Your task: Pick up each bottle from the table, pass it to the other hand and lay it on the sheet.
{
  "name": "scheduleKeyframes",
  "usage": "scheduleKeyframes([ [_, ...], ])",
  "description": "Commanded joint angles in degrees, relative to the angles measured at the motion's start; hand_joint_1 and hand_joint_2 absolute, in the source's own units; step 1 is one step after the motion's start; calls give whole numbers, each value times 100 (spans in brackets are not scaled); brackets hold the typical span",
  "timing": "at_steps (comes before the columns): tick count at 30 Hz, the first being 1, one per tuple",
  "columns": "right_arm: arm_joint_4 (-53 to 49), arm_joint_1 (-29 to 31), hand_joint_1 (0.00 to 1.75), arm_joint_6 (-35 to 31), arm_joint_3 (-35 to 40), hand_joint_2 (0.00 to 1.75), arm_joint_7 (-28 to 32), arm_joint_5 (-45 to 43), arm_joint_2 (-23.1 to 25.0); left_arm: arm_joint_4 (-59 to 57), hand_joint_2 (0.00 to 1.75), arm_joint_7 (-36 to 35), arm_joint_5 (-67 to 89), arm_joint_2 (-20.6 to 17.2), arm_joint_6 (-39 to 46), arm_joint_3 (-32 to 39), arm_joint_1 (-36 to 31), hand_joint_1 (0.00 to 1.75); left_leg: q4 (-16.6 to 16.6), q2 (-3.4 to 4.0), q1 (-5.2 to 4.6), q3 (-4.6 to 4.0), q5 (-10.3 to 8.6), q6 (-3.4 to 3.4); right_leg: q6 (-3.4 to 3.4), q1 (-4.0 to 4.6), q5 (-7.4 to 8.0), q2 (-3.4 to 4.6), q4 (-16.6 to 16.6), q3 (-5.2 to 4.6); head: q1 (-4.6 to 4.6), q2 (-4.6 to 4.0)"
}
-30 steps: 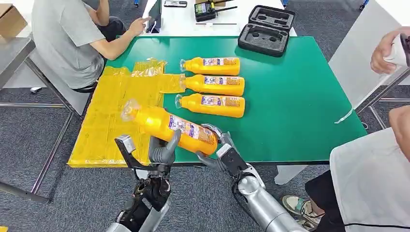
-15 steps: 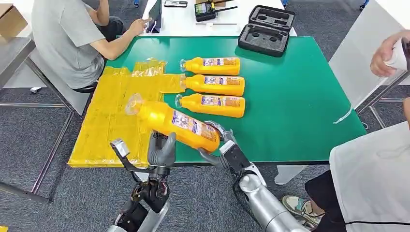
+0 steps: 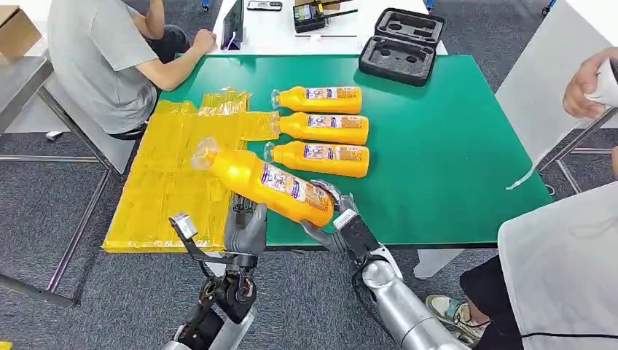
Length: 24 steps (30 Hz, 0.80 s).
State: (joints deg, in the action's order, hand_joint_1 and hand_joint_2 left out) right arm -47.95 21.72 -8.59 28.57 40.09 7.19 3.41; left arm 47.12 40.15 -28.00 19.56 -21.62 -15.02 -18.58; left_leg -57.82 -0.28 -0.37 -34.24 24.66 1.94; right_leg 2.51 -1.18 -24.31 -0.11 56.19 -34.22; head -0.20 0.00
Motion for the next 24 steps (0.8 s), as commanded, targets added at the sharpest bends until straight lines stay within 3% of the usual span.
scheduleKeyframes([
  [1,235,148,171,-174,97,175,-9,158,101,-409,175,-15,-44,44,320,-723,-164,0,1,0,5,15,6,-8,-8,5,-6,-1,-3,16,0,0],
  [24,-87,-100,171,595,-323,175,-9,-118,75,-521,175,-15,-219,44,86,-821,-334,0,-1,-1,8,18,7,-11,-12,9,-7,-4,-4,20,0,0],
])
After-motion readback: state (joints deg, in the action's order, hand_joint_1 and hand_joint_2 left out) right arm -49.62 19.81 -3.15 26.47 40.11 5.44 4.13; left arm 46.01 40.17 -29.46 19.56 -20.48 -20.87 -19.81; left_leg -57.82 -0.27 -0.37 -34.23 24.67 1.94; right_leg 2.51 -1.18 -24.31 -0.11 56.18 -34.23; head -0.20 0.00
